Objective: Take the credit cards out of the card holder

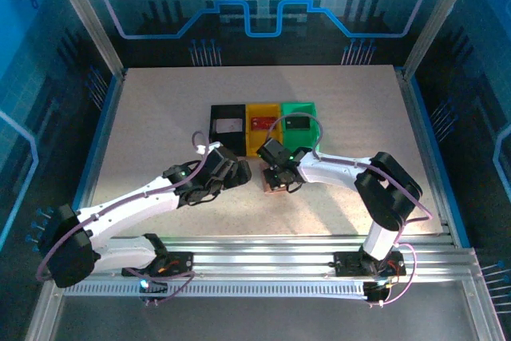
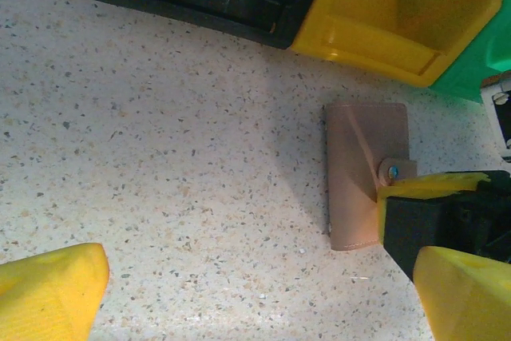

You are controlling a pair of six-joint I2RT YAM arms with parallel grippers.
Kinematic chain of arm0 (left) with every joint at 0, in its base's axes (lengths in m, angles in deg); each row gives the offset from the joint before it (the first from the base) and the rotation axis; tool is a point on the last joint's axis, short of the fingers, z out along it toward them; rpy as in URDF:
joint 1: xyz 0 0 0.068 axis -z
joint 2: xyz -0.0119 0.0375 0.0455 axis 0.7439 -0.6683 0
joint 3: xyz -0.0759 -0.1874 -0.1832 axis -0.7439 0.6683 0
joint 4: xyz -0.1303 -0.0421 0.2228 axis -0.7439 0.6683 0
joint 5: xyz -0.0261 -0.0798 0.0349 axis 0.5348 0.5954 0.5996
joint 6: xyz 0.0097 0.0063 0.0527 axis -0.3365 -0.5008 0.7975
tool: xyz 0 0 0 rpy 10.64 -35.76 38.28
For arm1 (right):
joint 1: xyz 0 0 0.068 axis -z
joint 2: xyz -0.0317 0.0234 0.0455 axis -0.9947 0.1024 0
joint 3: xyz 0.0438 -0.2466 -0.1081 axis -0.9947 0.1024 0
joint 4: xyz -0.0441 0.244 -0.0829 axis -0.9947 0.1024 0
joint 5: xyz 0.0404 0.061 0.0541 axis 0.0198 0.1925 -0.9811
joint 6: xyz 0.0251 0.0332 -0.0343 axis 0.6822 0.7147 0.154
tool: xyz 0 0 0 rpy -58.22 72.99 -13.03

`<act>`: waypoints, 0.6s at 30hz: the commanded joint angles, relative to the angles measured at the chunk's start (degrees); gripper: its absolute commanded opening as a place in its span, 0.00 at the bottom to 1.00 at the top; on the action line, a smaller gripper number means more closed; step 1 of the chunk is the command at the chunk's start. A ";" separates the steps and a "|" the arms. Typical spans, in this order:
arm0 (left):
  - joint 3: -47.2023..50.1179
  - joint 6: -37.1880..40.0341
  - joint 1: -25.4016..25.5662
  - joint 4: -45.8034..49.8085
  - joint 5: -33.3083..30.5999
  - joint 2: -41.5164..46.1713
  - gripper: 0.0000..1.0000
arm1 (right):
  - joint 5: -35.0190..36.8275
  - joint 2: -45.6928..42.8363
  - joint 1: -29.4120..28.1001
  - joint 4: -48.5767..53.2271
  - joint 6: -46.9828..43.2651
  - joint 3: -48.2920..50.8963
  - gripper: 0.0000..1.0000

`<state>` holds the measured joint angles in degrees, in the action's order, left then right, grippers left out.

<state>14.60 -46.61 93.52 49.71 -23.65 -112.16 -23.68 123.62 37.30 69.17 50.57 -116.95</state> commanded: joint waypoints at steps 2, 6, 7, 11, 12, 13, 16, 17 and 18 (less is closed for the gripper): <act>0.70 -1.08 0.74 -1.16 -0.56 -0.24 0.99 | -0.47 -2.06 -0.04 2.25 0.81 -1.13 0.25; 0.68 -1.19 1.08 -1.25 -0.66 -0.43 0.99 | 0.80 -3.47 0.46 4.35 0.94 -2.96 0.28; 0.69 -1.16 1.13 -1.25 -0.67 -0.42 0.99 | 1.15 -3.18 0.63 4.74 0.80 -3.37 0.28; 0.72 -1.17 1.35 -1.08 -0.72 -0.50 0.99 | 0.64 -1.01 1.76 5.18 0.78 -4.34 0.28; 0.83 -1.16 1.40 -1.08 -0.77 -0.50 0.99 | 0.41 -0.61 1.86 4.82 0.70 -4.29 0.28; 0.80 -1.18 1.40 -1.08 -0.76 -0.50 0.99 | 0.57 -0.27 1.94 4.49 0.74 -4.32 0.28; 0.79 -1.08 1.48 -1.00 -0.78 -0.50 0.99 | 0.74 0.95 2.51 4.38 0.92 -4.52 0.28; 0.79 -1.13 1.57 -0.99 -0.74 -0.50 0.99 | 0.38 1.13 2.81 4.20 0.88 -4.61 0.28; 0.85 -1.21 1.64 -0.99 -0.77 -0.50 0.99 | 0.22 1.28 2.95 3.82 0.92 -4.62 0.29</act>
<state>14.71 -47.29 94.44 49.25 -23.65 -112.24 -23.79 123.49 39.35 71.99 50.97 -120.27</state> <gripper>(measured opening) 0.992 0.288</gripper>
